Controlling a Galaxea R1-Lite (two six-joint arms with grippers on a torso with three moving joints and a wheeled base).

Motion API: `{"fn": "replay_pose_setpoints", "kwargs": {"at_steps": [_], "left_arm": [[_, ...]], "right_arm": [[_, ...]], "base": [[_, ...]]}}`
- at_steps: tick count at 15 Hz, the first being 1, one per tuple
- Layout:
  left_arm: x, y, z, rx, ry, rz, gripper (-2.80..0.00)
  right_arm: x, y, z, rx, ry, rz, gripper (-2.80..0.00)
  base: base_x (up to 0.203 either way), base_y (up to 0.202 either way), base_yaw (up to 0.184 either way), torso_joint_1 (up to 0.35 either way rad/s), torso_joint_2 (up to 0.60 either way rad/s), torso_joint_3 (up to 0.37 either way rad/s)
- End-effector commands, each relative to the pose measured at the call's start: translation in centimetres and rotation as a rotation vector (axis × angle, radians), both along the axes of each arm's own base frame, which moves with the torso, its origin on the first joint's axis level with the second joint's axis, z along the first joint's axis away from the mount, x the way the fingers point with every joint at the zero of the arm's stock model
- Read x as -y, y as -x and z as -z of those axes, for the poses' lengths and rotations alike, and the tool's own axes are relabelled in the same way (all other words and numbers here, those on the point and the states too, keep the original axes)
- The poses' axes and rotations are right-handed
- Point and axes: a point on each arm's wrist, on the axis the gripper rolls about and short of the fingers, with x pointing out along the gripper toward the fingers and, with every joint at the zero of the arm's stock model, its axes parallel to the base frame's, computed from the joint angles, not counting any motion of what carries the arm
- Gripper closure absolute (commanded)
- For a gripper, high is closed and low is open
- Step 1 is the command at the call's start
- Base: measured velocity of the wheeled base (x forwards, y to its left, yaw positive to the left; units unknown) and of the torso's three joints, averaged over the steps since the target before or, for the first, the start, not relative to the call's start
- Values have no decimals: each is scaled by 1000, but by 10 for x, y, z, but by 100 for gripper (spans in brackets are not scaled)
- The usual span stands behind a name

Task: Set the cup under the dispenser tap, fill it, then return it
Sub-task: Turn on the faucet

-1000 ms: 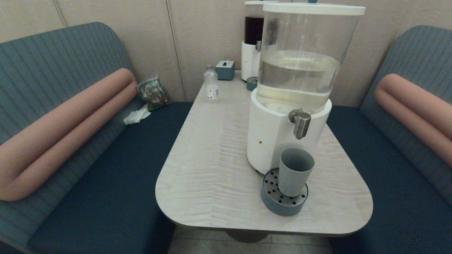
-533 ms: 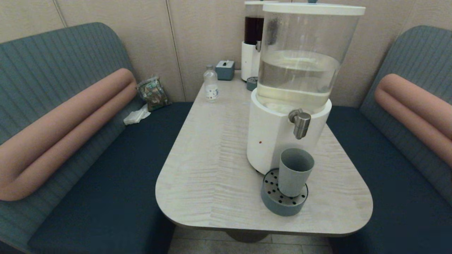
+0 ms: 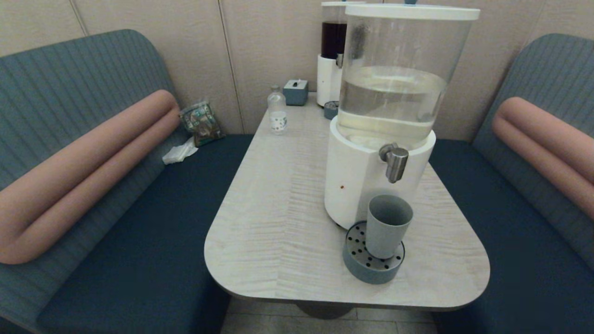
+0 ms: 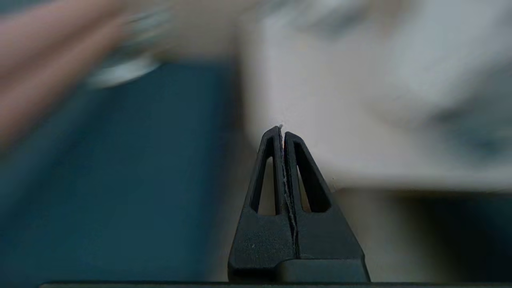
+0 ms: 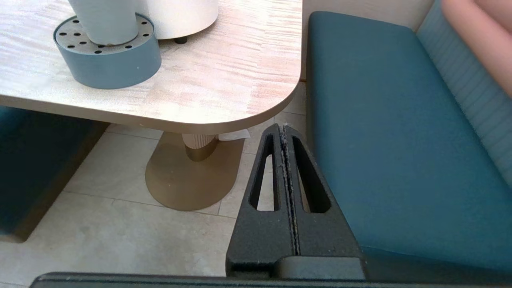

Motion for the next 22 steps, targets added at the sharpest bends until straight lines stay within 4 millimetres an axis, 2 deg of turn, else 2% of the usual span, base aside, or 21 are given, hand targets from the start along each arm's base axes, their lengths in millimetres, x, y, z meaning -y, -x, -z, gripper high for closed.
{"fn": "replay_pose_setpoints", "kwargs": {"at_steps": [1, 4, 6, 8, 9, 10, 11, 13, 15, 16, 17, 19, 20, 22], "left_arm": [[-2, -1, 8, -74, -66, -88, 0], [-1, -1, 14, -136, -15, -68, 0], [-2, -1, 14, -133, -6, -71, 0], [-2, -1, 14, -121, -6, -73, 0], [-2, -1, 13, -118, -5, -73, 0], [-2, -1, 13, -119, -5, -73, 0], [-2, -1, 13, -119, -5, -73, 0], [-2, -1, 14, -120, -5, -73, 0], [-2, -1, 13, -118, -5, -73, 0], [-2, -1, 14, -120, -5, -73, 0], [-2, -1, 13, -120, -5, -73, 0], [-2, -1, 14, -120, -5, -73, 0], [-2, -1, 13, -118, -5, -73, 0], [-2, -1, 13, -119, -5, -73, 0]], "right_arm": [[0, 0, 0, 2, 12, -1, 0], [0, 2, -8, 55, 13, -3, 0], [0, 8, -27, 123, 12, -8, 0], [0, 23, -73, 233, 8, -11, 0], [0, 29, -106, 278, 1, -15, 0], [0, 24, -137, 274, -15, -23, 0], [0, 11, -168, 242, -32, -33, 0], [-1, -46, -230, 114, -67, -63, 0], [-9, -119, -270, -46, -113, -106, 0], [-16, -150, -282, -118, -136, -136, 0], [-28, -175, -289, -191, -150, -183, 0], [-54, -208, -289, -349, -139, -284, 0], [-65, -218, -283, -436, -114, -353, 0], [-74, -225, -271, -514, -28, -469, 0]], "base": [[0, 0, 0, 0, 0, 0], [0, 0, 0, 0, 0, 0], [0, 0, 0, 0, 0, 0], [0, 0, 0, 0, 0, 0], [0, 0, 0, 0, 0, 0], [0, 0, 0, 0, 0, 0], [0, 0, 0, 0, 0, 0], [0, 0, 0, 0, 0, 0], [0, 0, 0, 0, 0, 0], [0, 0, 0, 0, 0, 0], [0, 0, 0, 0, 0, 0], [0, 0, 0, 0, 0, 0], [0, 0, 0, 0, 0, 0], [0, 0, 0, 0, 0, 0]]}}
